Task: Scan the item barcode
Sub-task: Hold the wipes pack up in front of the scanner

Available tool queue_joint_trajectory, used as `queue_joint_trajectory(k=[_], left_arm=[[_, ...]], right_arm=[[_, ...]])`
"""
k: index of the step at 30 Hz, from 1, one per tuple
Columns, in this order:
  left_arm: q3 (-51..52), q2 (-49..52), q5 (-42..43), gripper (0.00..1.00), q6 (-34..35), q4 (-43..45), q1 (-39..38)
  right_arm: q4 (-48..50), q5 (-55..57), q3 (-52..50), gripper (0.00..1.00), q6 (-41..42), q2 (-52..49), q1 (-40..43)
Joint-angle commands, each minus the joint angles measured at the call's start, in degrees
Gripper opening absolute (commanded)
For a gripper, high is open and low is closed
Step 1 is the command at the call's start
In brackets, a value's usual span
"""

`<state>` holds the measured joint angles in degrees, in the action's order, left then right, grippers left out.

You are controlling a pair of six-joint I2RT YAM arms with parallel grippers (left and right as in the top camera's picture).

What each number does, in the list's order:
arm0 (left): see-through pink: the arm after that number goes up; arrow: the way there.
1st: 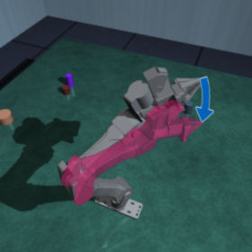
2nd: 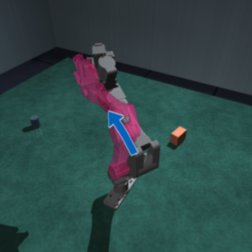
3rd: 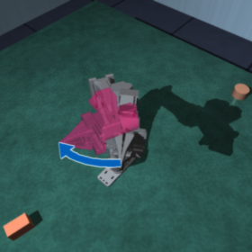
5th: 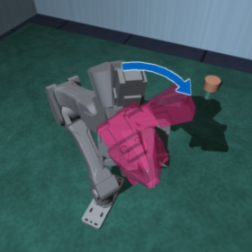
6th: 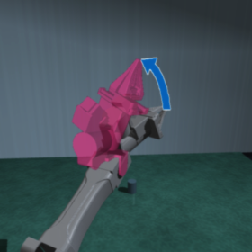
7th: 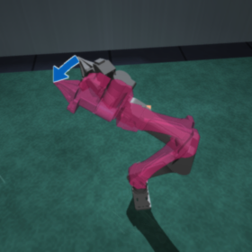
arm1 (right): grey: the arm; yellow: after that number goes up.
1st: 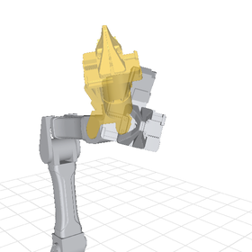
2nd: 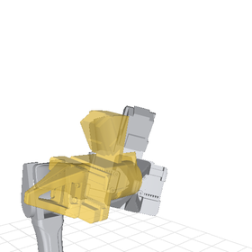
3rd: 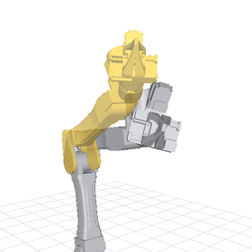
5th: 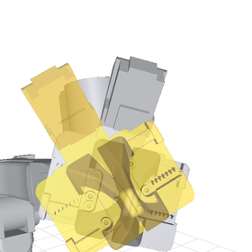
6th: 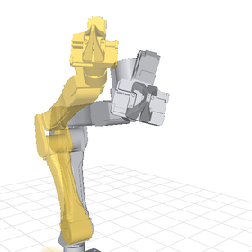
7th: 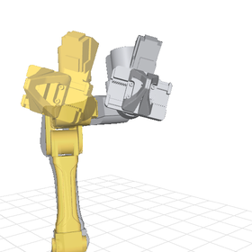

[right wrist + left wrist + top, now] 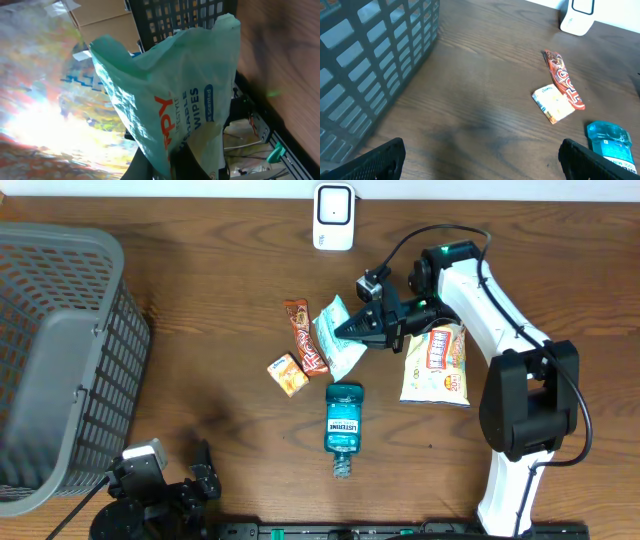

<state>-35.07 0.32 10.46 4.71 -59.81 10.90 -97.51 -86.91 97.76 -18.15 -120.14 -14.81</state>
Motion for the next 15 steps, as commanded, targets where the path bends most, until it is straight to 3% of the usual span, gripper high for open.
queue_joint_trajectory(k=[1,6,10,12,15], left_arm=[[0.13,-0.09,0.7,0.98,0.33,0.04,0.28],[0.13,-0.11,0.7,0.98,0.35,0.04,0.28],[0.13,-0.11,0.7,0.98,0.35,0.04,0.28],[0.13,-0.11,0.7,0.98,0.35,0.04,0.28],[0.13,-0.11,0.7,0.98,0.35,0.04,0.28]], right_arm=[[0.0,-2.58,-0.04,0.01,1.16,0.72,0.15],[0.39,-0.57,-0.04,0.01,-8.94,0.72,0.26],[11.13,7.52,-0.04,0.01,-18.47,0.72,0.24],[18.69,12.76,-0.04,0.01,-14.53,0.72,0.15],[32.59,22.53,0.02,0.01,0.83,0.72,0.02]])
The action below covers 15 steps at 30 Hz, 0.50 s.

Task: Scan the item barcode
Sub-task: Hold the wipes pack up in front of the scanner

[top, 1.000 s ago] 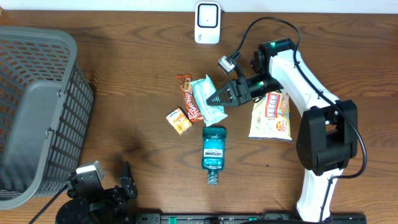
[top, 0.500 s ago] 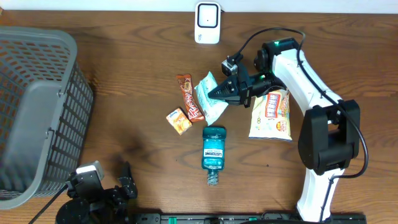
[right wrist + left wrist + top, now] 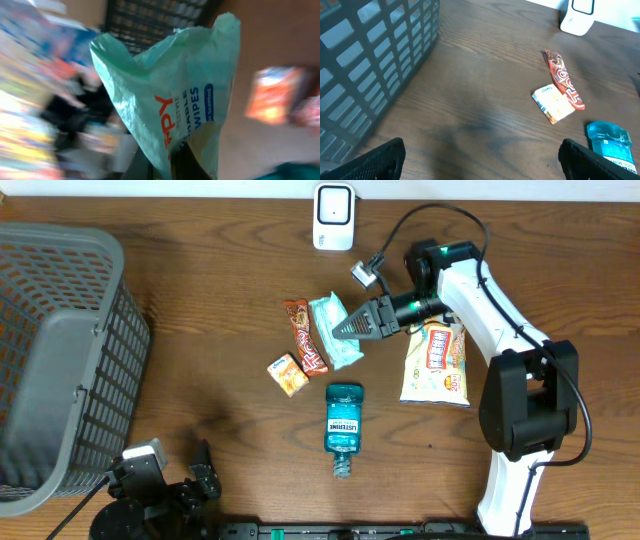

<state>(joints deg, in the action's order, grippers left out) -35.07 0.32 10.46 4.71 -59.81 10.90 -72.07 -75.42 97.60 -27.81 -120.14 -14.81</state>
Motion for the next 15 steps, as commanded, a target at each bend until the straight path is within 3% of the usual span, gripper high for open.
queue_joint_trajectory(k=[1,4,15], left_arm=[[0.13,-0.09,0.7,0.98,0.33,0.04,0.28],[0.13,-0.11,0.7,0.98,0.35,0.04,0.28],[0.13,-0.09,0.7,0.98,0.35,0.04,0.28]], right_arm=[[11.76,16.65,0.22,0.01,15.61,0.72,-0.17],[22.08,31.01,0.74,0.01,26.71,0.72,-1.7],[47.6,63.65,4.83,0.01,30.95,-0.85,-8.61]])
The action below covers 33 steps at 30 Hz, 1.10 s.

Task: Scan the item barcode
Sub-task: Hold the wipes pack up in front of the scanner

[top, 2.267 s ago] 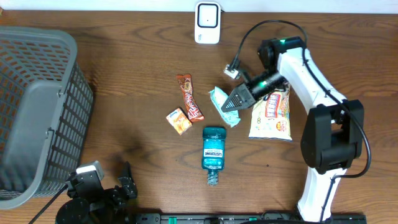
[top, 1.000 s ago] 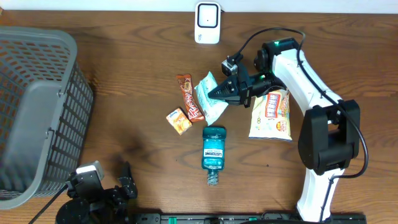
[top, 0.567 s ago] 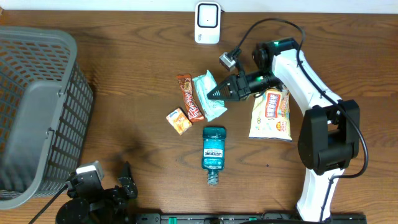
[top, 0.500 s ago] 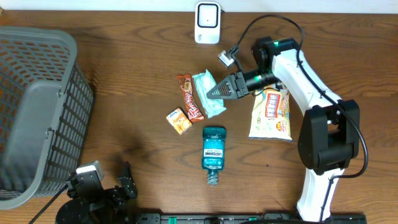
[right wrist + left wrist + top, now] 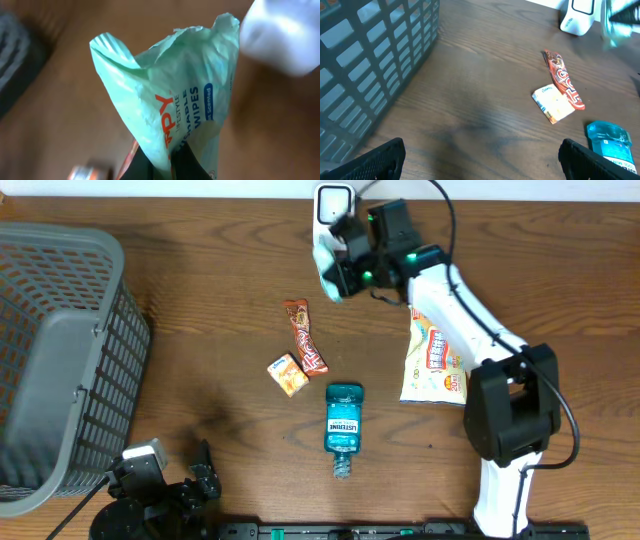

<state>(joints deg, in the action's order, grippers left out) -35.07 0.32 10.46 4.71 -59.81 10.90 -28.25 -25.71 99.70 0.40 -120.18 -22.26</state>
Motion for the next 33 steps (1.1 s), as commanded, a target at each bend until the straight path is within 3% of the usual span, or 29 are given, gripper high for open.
queue_joint_trajectory(k=[1,6,18,27,33], left_arm=[[0.13,-0.11,0.68,0.98,0.33,0.04,0.28],[0.13,-0.09,0.7,0.98,0.35,0.04,0.28],[0.13,-0.09,0.7,0.98,0.35,0.04,0.28],[0.13,-0.09,0.7,0.98,0.35,0.04,0.28],[0.13,-0.09,0.7,0.98,0.35,0.04,0.28]], right_arm=[[5.55,15.76,3.48,0.01,2.71,-1.62,-1.38],[11.32,20.74,11.34,0.01,0.96,-8.63,-1.4],[10.86,31.5,43.28,0.01,-0.92,-31.8,-2.12],[9.25,37.13,45.99,0.01,-2.82,-32.28,-2.8],[-6.86,43.04,55.17,0.01,0.9,-29.9,-2.51]])
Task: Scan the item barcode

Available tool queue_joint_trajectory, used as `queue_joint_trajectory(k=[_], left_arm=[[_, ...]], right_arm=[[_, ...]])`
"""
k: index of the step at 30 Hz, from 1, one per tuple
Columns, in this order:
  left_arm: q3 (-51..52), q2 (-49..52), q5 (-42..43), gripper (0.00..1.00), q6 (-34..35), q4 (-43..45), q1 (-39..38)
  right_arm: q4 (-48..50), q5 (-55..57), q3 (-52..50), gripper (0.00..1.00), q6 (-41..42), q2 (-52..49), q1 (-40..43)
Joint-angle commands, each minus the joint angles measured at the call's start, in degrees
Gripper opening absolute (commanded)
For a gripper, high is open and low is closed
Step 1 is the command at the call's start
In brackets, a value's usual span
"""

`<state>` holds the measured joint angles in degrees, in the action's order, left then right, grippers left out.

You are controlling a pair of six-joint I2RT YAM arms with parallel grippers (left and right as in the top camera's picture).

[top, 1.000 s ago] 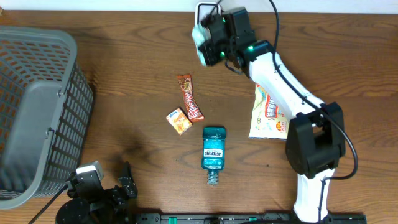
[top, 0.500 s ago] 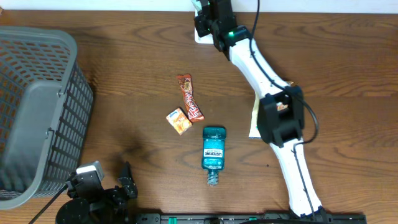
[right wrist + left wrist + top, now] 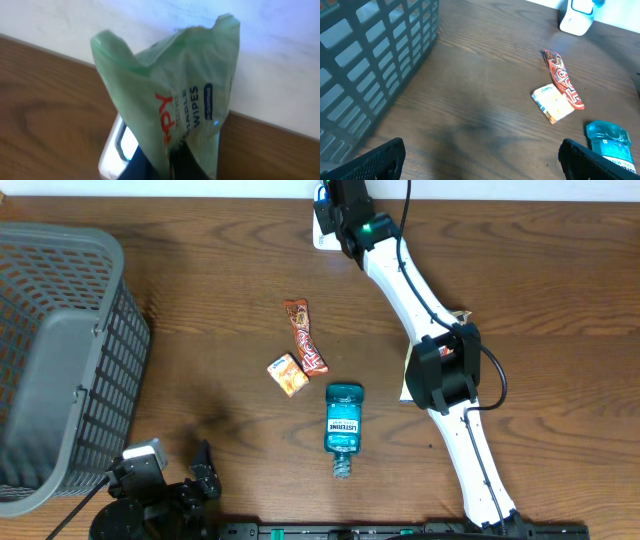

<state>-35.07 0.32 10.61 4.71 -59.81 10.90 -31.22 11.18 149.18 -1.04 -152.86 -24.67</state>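
Note:
A pale green pack of wipes [image 3: 170, 85] with orange and blue print is pinched at its lower end by my right gripper [image 3: 172, 161], which is shut on it. The pack hangs right over the white scanner [image 3: 116, 150] at the table's far edge. From overhead, the right arm reaches to the far edge and the right gripper [image 3: 338, 202] covers most of the scanner [image 3: 318, 232]. My left gripper [image 3: 480, 165] stays low at the front left, open and holding nothing.
A red candy bar [image 3: 305, 336], a small yellow box [image 3: 287, 374] and a blue mouthwash bottle [image 3: 344, 418] lie mid-table. A snack bag [image 3: 405, 388] is mostly hidden under the right arm. A grey basket [image 3: 60, 350] fills the left side.
My right gripper, still shut on the wipes, has moved from just right of the scanner to directly over it at the far edge. The left arm has not moved.
My right gripper held the wipes pack beside the snack bag at mid-table, above the candy bar and bottle. Then it held the pack a little further left, then up beside the scanner. Now the pack hangs over the scanner.

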Motion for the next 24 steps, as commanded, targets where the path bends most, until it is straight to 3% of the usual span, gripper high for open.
queue_joint_trajectory(k=[1,7,16,20,24], left_arm=[[0.13,-0.09,0.55,0.98,0.35,0.04,0.28],[0.13,-0.09,0.55,0.98,0.35,0.04,0.28],[0.13,-0.09,0.55,0.98,0.35,0.04,0.28],[0.13,-0.09,0.55,0.98,0.35,0.04,0.28],[0.13,-0.09,0.55,0.98,0.35,0.04,0.28]], right_arm=[[-7.26,8.83,7.15,0.01,3.78,3.72,0.24],[-27.23,21.29,10.56,0.01,7.56,12.22,4.35],[-53.0,21.97,10.45,0.01,10.19,19.47,20.83],[-57.86,21.24,7.78,0.01,17.44,18.69,31.87],[-53.79,14.58,-0.66,0.01,19.02,18.32,42.07]])
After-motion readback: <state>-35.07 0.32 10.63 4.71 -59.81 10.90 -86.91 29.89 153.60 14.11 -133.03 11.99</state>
